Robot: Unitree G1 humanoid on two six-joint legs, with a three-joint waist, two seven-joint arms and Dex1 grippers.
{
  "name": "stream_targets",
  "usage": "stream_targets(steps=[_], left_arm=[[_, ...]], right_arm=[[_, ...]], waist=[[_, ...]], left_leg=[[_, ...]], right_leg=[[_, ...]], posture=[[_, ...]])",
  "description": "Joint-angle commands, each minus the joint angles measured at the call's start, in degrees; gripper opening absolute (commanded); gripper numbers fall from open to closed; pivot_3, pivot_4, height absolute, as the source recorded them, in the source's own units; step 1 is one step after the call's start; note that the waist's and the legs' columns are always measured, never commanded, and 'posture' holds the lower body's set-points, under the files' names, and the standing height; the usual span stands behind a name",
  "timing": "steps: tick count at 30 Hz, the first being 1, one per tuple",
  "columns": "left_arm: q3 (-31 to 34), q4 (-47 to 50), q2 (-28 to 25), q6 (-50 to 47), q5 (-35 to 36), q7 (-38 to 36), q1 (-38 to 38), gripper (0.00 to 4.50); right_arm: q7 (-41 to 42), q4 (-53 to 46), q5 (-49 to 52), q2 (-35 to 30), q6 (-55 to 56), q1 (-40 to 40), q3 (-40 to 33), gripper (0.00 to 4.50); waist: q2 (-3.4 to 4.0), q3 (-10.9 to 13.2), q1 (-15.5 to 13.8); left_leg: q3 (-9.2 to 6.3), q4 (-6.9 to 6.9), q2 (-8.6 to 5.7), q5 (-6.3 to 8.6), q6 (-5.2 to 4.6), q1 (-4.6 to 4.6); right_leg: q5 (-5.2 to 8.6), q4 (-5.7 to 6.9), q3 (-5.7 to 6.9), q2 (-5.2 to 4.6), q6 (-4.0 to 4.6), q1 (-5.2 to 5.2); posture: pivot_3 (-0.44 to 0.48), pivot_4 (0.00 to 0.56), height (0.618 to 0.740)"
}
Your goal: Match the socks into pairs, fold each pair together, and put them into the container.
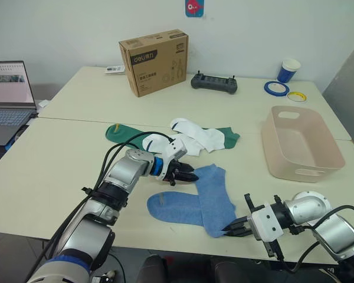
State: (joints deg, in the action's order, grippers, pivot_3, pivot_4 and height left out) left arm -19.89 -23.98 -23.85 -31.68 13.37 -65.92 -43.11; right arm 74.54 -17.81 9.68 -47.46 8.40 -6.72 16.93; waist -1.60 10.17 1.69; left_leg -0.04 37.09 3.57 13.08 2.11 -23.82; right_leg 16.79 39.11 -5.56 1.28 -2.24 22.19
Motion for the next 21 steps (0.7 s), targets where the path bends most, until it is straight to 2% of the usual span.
stream_targets(steps=[1,3,9,12,16,21], left_arm=[[0.73,1.2,0.12,1.61,-0.34,-1.58,-0.33,0.68],[0.36,1.49,-0.1,2.89,-0.95,-1.99,0.23,0.03],[5.42,4.06,-1.4,0.62,0.68,1.37,1.2,0.01],[11.34,13.21,-4.2,-3.94,5.74,1.91,5.44,0.01],[18.92,26.69,-7.09,-14.36,12.05,7.09,12.46,0.01],[25.68,41.02,-5.94,-22.53,18.31,15.72,21.03,0.01]], right_arm=[[-0.58,-1.18,0.11,-0.13,0.86,-0.39,-0.77,0.0],[-0.61,-0.83,0.04,0.18,0.96,-0.86,-0.57,0.0],[-1.4,0.43,1.36,1.18,3.12,-2.41,-2.18,0.0],[-3.04,2.11,2.83,2.19,3.02,-6.15,-5.08,0.0],[-3.89,11.7,0.31,2.27,5.9,-10.62,-7.07,0.0],[-4.15,21.01,-1.78,4.29,10.82,-15.5,-6.66,0.0]], waist=[[0.0,0.0,0.0],[0.0,0.0,0.04],[0.0,0.0,0.08],[0.01,0.01,0.51],[0.01,0.0,0.48],[0.01,0.01,0.02]], left_leg=[[-0.01,0.0,0.01,0.0,0.0,0.0],[0.0,0.01,0.0,0.0,0.0,0.0],[-0.01,0.03,0.01,0.0,0.0,0.0],[0.01,0.0,0.04,0.0,0.0,0.0],[-0.02,0.01,0.07,-0.01,0.01,0.03],[0.0,0.01,0.02,-0.01,0.01,0.04]], right_leg=[[0.0,0.0,0.0,0.01,0.0,0.0],[0.0,0.01,0.0,0.01,-0.01,0.0],[-0.01,0.02,0.0,0.01,0.01,0.0],[-0.01,0.04,-0.03,0.01,0.02,0.01],[-0.02,0.08,0.01,-0.03,0.03,-0.01],[-0.02,0.07,0.03,-0.12,0.03,-0.03]], posture=[[0.0,0.15,0.74],[0.0,0.15,0.74],[0.0,0.15,0.74],[0.0,0.15,0.74],[0.0,0.15,0.74],[0.0,0.15,0.74]])
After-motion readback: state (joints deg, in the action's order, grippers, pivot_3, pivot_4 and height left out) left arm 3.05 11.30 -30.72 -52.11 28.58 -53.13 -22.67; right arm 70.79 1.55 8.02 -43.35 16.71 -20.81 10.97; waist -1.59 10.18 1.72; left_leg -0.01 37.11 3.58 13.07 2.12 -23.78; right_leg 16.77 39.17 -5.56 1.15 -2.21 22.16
